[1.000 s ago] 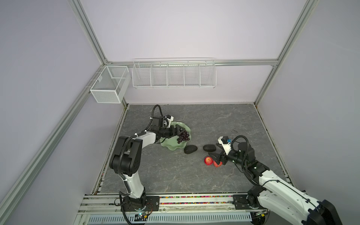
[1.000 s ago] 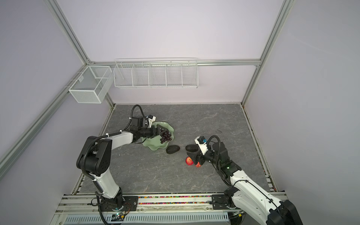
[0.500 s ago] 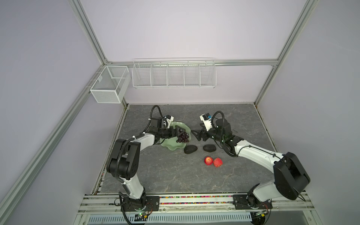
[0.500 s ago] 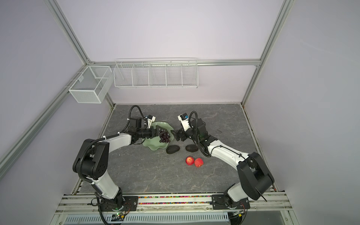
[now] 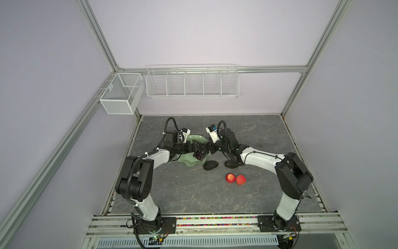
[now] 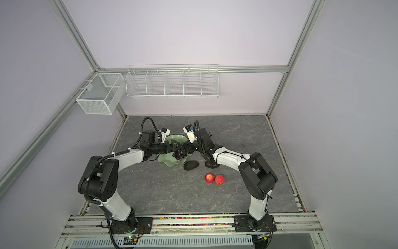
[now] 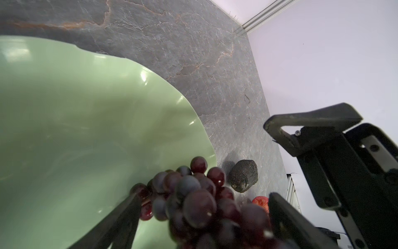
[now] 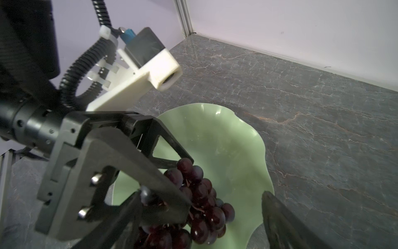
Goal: Place and organize the fake fruits in the fruit bowl
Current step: 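Release grapes into the bowl with left gripper while right gripper nears bowl, then grasp the avocado nearest the bowl with the left gripper while the right gripper draws back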
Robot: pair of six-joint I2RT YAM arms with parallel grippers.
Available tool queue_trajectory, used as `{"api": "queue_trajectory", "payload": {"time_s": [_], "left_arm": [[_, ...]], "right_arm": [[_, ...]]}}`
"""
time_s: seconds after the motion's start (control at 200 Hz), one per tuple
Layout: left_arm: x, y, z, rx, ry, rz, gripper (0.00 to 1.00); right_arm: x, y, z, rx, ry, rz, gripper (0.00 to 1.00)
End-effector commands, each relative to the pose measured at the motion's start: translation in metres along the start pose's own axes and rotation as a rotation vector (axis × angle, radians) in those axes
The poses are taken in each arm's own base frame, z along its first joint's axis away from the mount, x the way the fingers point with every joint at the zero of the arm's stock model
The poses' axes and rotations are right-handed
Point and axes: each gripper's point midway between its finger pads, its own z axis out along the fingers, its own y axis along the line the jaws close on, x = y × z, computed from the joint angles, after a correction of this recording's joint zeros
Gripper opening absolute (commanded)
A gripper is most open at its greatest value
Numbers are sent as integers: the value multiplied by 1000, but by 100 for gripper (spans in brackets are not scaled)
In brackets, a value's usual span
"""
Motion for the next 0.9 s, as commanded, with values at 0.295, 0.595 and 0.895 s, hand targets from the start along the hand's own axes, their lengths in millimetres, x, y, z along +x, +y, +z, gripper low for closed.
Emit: {"api": "queue_trajectory", "payload": {"time_s": [0.295,0.595,0.895], "left_arm": [[-25,-5,-18,-87,-103,83,93],[-47,-6,-50,-444,-182,313,91],[68,-79,16,-359,212,765,88]], "right_arm": [[-20,3,-11,18,-68,-38,88],[-43,2,-111,124,-141,-39,88],[88,-27,-190,193,55,52,88]]}}
